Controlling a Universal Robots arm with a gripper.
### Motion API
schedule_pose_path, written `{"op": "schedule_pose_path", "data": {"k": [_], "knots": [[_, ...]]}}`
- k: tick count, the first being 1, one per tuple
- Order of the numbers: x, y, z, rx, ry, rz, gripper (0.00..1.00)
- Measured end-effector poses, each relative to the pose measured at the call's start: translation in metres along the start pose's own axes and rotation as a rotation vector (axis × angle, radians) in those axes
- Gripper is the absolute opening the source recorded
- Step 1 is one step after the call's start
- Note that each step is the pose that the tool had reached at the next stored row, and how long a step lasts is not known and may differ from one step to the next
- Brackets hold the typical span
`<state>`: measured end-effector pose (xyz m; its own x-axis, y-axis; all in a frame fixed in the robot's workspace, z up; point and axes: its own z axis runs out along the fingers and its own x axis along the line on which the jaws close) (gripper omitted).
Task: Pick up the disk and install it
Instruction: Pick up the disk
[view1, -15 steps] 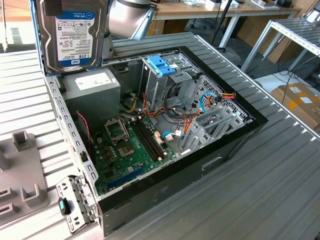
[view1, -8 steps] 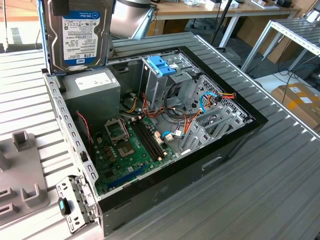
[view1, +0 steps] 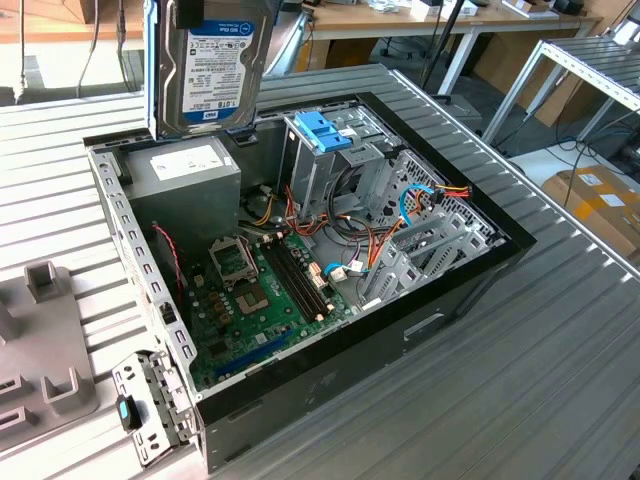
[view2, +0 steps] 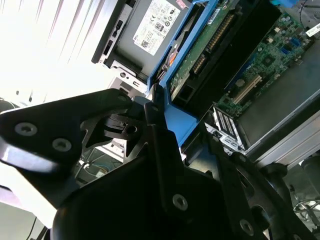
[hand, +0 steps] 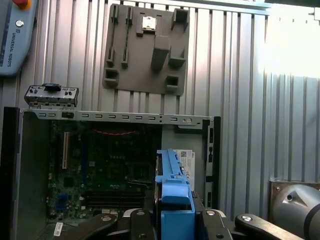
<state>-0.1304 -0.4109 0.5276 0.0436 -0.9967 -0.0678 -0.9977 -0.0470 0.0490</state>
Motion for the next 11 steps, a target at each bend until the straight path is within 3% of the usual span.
{"op": "schedule_pose_path", "data": {"k": [4,11], "knots": [[0.0005,-0.0111,-0.0005,0.0,0.0,0.0,0.37],[0.0008,-0.0187,-0.0008,0.0,-0.0001,0.0,0.37]]}}
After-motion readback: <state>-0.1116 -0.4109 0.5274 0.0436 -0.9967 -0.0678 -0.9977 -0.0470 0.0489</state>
